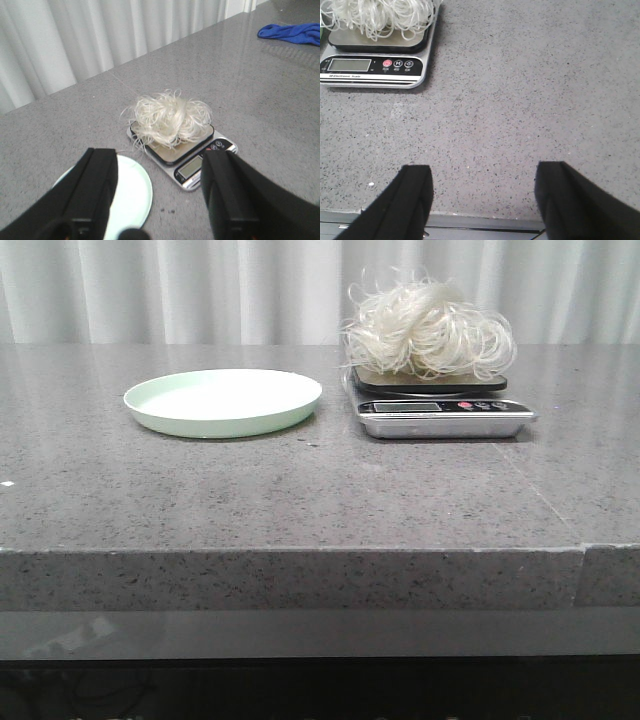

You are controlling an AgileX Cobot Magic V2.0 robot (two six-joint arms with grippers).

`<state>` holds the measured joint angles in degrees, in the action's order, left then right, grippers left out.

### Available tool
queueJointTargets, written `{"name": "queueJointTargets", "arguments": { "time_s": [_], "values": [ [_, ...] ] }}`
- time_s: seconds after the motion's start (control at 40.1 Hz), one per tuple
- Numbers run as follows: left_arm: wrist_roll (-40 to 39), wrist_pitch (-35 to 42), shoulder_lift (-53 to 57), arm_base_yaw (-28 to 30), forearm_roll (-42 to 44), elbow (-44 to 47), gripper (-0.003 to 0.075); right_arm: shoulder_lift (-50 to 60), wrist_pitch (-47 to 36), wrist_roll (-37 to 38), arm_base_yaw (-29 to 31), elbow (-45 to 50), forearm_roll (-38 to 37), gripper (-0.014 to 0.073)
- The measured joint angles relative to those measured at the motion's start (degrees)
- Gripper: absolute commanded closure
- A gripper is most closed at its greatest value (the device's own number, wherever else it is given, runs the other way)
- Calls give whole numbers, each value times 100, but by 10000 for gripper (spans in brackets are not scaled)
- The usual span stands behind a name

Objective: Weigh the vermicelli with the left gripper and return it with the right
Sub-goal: 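Open the left gripper and withdraw it from the scale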

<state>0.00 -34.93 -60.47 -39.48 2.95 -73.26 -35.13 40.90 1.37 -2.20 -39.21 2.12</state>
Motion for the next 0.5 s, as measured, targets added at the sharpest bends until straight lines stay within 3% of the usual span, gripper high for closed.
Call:
{"name": "queueJointTargets", "arguments": {
  "time_s": [0.499],
  "values": [
    [-40, 129, 2527, 0, -58, 2469, 259, -37, -114, 0, 0, 0, 22, 40]
  ]
}}
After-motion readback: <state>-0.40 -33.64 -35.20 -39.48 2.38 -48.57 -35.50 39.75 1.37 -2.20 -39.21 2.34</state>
